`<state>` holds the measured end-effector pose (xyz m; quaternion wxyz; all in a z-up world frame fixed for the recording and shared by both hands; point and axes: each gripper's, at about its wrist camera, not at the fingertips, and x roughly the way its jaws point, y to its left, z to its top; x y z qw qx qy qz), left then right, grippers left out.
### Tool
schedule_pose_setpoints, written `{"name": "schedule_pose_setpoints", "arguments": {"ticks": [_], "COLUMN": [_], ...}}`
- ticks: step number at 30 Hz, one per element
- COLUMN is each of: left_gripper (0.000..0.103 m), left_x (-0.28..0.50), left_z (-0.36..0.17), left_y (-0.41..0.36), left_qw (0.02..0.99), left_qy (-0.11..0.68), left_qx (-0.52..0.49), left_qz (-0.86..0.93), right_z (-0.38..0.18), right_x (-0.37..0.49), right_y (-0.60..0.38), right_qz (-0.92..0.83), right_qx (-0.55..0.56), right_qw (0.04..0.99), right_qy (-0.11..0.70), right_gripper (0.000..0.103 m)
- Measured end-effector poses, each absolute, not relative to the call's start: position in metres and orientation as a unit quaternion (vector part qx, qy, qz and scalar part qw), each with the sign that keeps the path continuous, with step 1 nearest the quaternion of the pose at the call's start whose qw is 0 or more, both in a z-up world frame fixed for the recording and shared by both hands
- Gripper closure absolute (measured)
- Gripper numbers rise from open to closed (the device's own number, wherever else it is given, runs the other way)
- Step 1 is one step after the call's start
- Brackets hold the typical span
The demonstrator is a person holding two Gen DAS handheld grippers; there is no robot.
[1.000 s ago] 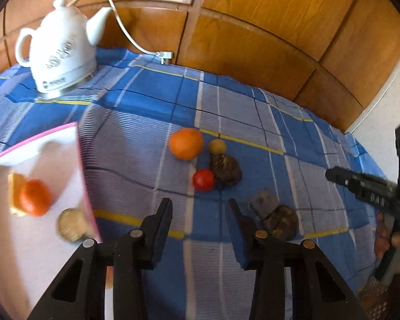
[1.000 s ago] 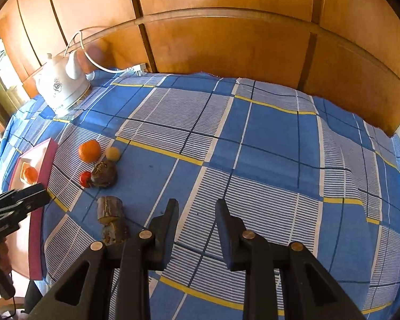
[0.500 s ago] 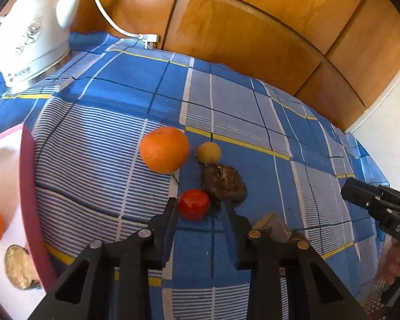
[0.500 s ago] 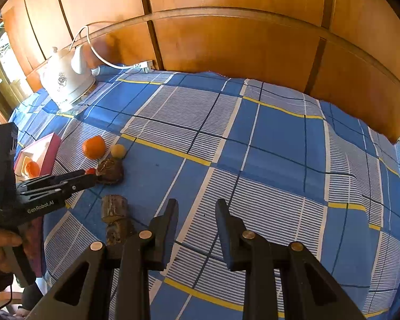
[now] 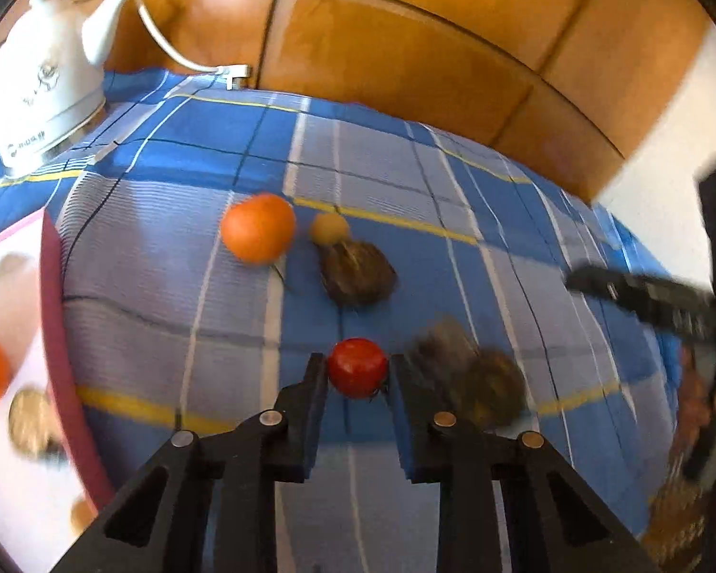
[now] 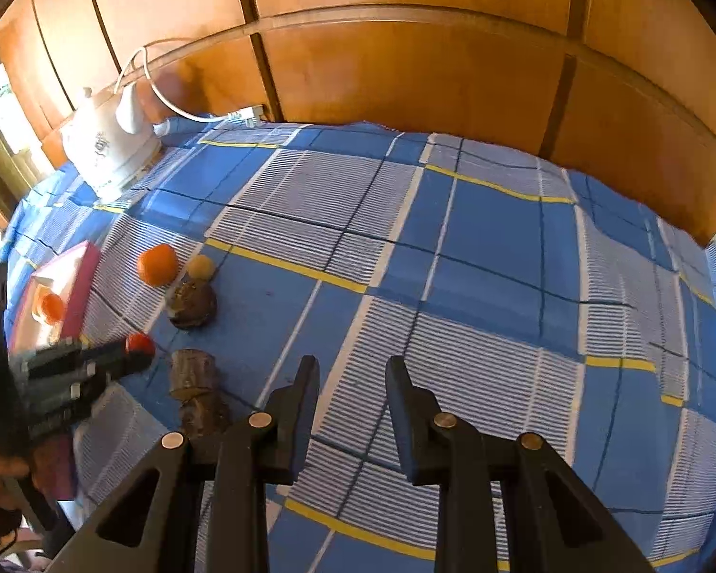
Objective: Organize fruits
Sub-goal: 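Drop the tomato in the tray with left gripper while right grasps dark tuber slice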
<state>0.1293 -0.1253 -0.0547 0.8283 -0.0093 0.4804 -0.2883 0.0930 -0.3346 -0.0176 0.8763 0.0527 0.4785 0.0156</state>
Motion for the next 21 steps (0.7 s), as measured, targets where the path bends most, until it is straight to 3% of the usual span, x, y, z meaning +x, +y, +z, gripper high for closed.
{"name": "schedule_pose_setpoints", "arguments": {"ticks": [4, 9, 13, 21], "left_gripper": [0.077, 0.077, 0.077, 0.077], "left_x": [0.094, 0.061, 0.049, 0.040], "left_z": [-0.052, -0.053, -0.048, -0.034], "left_y": [-0.121, -0.112, -0.106, -0.093], "left_qw": [0.827, 0.822, 0.824, 0.834], "left_qy": [0.475, 0.478, 0.471, 0.455], "left_qx": [0.018, 0.020, 0.016, 0.000], "left_qz": [-0.299, -0.308, -0.313, -0.312], "right_z": [-0.019, -0.029, -0.040, -0.058], "right_x": [0.092, 0.087, 0.081, 0.076], "right_y": [-0.321, -0.283, -0.256, -0.240], "right_qz": [0.082, 0.145, 0.175, 0.160], "right_qx": [0.069, 0.029, -0.009, -0.060], "right_qw": [0.868, 0.857, 0.844, 0.839], "right_qy": [0.484, 0.494, 0.506, 0.516], "right_gripper": [0.074, 0.064, 0.046, 0.045]}}
